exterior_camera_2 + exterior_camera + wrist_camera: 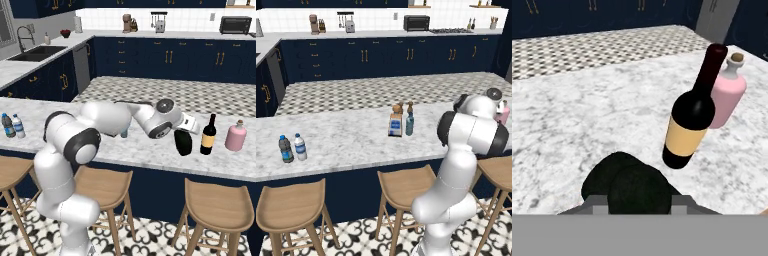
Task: Move the plastic bottles in the middle to the plastics group, and the glass bottles in the middle to the glass group.
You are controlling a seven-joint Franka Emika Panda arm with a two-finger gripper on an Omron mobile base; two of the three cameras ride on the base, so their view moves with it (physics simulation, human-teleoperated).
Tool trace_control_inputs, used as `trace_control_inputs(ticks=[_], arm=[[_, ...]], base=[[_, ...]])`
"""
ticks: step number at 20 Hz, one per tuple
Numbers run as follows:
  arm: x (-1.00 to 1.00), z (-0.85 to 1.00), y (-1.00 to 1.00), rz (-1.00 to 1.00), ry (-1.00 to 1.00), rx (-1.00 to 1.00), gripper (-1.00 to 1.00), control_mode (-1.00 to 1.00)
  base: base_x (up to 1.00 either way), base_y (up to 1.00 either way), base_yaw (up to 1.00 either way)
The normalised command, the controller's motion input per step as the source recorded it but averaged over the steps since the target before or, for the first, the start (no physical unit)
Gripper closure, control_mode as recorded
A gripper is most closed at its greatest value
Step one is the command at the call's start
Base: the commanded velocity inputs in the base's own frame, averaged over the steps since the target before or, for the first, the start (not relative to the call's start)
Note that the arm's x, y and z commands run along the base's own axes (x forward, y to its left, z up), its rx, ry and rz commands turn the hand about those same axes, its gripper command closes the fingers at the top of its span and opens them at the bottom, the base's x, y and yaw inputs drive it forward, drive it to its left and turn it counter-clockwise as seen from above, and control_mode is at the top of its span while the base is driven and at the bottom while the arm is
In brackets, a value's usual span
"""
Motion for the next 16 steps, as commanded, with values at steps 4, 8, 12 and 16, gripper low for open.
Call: trace_control_inputs(ticks=[4,8,12,16], arm=[[0.0,-0.04,-0.31,-0.03,0.0,0.02,1.0,-1.0],[0.0,-0.24,0.0,0.0,0.0,0.0,1.0,-1.0],[0.1,-0.63,0.0,0.0,0.0,0.0,1.0,-1.0],[0.01,-0.31,0.0,0.0,0.0,0.0,1.0,-1.0]], base=[[0.0,0.0,0.0],[0.0,0.0,0.0],[0.0,0.0,0.0],[0.0,0.0,0.0]])
